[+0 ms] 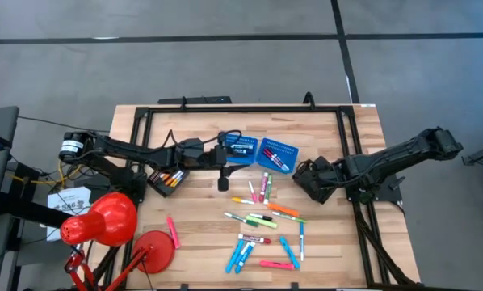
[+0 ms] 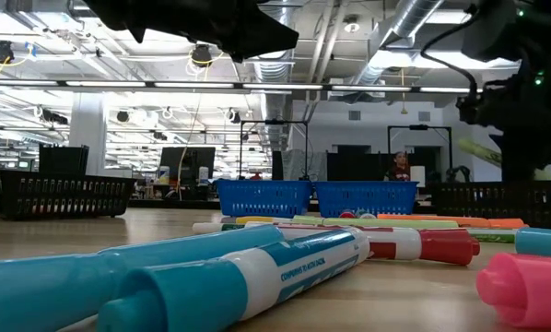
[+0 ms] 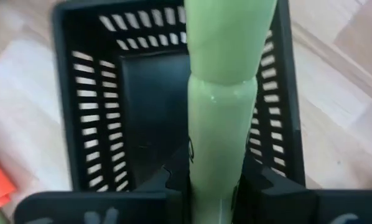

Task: Pick & Place Markers
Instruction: Put the light green highlighter into the right black bin, then put the orange highlighter into the right black bin

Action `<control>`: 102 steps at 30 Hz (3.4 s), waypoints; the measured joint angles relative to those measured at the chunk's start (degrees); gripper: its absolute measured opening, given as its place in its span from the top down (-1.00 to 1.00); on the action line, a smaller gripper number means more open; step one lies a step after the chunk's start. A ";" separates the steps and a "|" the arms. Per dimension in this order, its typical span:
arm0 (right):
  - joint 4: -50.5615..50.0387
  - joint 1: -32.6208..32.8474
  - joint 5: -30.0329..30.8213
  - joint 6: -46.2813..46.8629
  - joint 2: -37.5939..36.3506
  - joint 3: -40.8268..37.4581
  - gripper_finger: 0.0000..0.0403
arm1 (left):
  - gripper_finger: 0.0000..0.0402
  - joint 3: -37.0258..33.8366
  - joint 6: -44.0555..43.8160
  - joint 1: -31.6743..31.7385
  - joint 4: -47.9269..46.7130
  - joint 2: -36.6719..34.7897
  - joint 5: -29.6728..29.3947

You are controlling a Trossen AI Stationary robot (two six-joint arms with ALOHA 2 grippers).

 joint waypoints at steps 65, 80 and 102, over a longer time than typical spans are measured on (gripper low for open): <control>2.46 0.74 -8.18 -18.21 2.91 -0.05 0.40 | 0.37 0.02 0.44 1.29 2.10 0.02 0.02; 8.38 1.93 -6.60 -18.21 2.89 7.87 -0.02 | 0.37 0.02 0.44 1.29 2.59 0.02 0.02; 35.66 9.59 -1.50 -30.69 30.97 11.20 0.03 | 0.37 0.04 0.42 1.29 2.81 0.02 0.02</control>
